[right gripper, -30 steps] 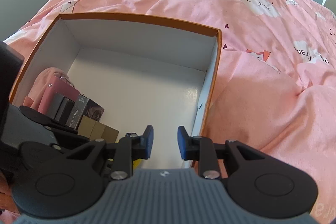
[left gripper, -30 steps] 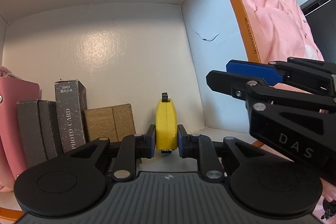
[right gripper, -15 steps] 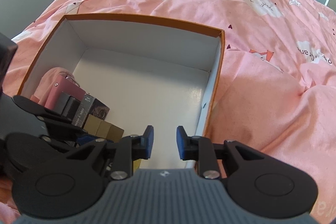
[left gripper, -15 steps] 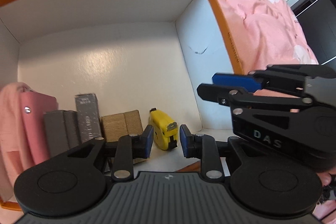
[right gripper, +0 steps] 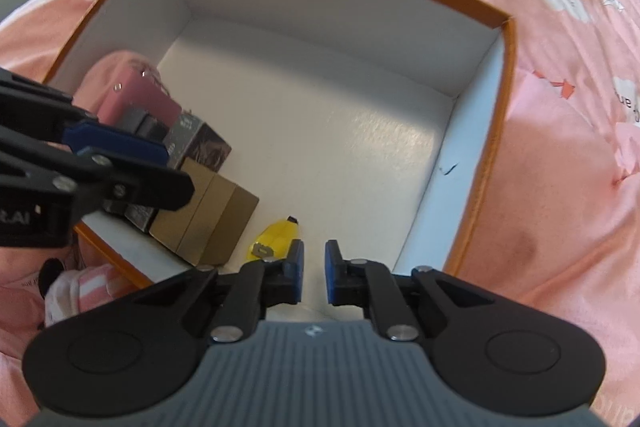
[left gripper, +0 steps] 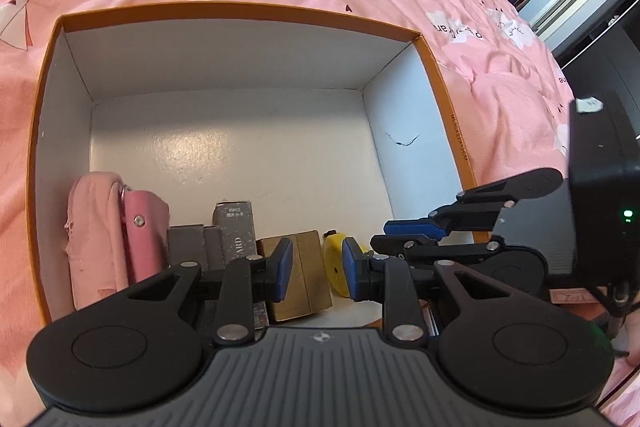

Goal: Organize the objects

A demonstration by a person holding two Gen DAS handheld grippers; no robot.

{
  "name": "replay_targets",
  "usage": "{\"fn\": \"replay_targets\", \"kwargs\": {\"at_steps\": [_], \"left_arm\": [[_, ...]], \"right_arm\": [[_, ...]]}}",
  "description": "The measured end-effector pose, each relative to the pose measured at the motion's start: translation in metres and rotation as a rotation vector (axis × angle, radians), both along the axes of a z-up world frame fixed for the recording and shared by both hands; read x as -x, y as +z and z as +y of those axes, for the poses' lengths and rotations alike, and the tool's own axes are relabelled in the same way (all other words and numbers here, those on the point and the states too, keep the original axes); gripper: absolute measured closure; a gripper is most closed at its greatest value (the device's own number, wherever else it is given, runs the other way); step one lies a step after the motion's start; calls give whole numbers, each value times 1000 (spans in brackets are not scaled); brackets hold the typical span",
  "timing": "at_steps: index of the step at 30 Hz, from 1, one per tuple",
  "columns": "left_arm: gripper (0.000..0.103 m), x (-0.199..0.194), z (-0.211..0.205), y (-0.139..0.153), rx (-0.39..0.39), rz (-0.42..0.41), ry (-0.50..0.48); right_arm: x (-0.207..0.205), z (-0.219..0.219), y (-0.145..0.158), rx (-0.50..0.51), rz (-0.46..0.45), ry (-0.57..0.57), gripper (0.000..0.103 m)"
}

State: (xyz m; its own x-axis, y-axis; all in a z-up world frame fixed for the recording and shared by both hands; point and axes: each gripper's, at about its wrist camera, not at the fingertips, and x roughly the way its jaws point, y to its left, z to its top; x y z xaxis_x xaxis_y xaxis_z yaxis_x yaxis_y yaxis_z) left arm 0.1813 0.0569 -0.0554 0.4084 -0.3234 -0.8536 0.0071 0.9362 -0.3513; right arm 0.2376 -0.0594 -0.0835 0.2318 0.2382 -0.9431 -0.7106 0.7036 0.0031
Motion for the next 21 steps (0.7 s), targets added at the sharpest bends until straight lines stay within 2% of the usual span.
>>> {"fn": "replay_targets", "kwargs": {"at_steps": [5, 8, 14, 21], "left_arm": [[74, -1, 1, -4, 11, 3, 3], [74, -1, 2, -6, 23, 6, 5], [74, -2, 4, -8, 32, 8, 6], [74, -3, 7, -11, 39, 14, 13]], "right_arm": [[-5, 20, -14, 126, 23, 137, 92], [-9, 27, -22, 162, 58, 207, 92], [-20, 35, -39, 174, 147, 282, 92], [-24, 37, -50, 111, 190, 319, 92]]}}
